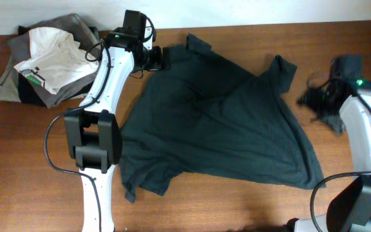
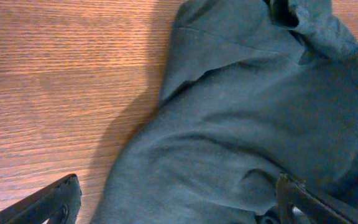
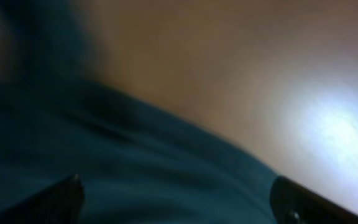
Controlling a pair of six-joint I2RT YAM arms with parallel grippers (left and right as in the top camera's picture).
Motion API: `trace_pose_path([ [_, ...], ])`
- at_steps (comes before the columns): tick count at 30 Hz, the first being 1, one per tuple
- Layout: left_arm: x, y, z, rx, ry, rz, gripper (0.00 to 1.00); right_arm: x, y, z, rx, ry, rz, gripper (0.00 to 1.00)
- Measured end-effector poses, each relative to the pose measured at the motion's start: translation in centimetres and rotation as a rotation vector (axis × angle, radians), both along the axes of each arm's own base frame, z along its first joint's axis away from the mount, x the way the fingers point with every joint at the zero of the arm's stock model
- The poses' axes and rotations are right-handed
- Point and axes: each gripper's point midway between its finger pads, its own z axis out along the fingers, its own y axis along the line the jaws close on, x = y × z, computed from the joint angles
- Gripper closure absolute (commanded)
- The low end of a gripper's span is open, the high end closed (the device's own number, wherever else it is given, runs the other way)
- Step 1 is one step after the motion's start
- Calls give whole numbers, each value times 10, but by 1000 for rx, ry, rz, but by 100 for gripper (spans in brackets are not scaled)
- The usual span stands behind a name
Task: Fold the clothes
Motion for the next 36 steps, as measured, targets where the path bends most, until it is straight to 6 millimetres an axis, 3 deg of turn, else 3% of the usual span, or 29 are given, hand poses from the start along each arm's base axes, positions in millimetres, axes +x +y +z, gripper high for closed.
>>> trace_pose_path([
  [1,0,2,-1,6,2,3,1,23,4,17,11,-97,50,1],
  [2,-3,5,-2,16,15,9,1,63,11,50,21,-271,127,1],
  [5,-6,9,-4,29,30,15,1,120,30,74,39,-424,245,1],
  [7,-8,10,-6,33,42,16,1,145,47,52,65,-397,294,2],
  [10,-14,11,-8,40,66,17,1,186,68,-28,134,-269,342,2],
  [11,-14,11,-8,41,69,17,1,191,72,-51,152,-226,346,4],
  [13,-16,11,-9,42,76,16,1,201,73,-81,157,-177,344,5],
  [16,-18,12,-9,44,82,16,1,201,66,-100,130,-130,325,12],
  [17,-18,12,-10,44,84,16,1,203,62,-96,106,-134,317,20],
  [18,-18,12,-10,44,84,16,1,205,59,-94,89,-135,312,39],
  [19,-18,12,-10,44,84,16,1,205,56,-93,72,-133,310,51],
  [22,-18,12,-10,44,84,16,1,202,55,-101,66,-109,307,50],
  [24,-18,12,-10,44,84,16,1,199,54,-118,72,-74,305,46],
  [26,-18,12,-10,44,85,16,1,197,53,-131,71,-50,303,57],
  [28,-18,12,-10,44,84,16,1,197,51,-132,60,-46,299,79],
  [29,-18,12,-10,44,85,16,1,196,51,-132,57,-45,297,83],
  [33,-18,12,-10,44,85,16,1,191,47,-132,40,-14,286,92],
  [36,-18,12,-10,44,85,16,1,182,32,-107,-30,67,257,96],
])
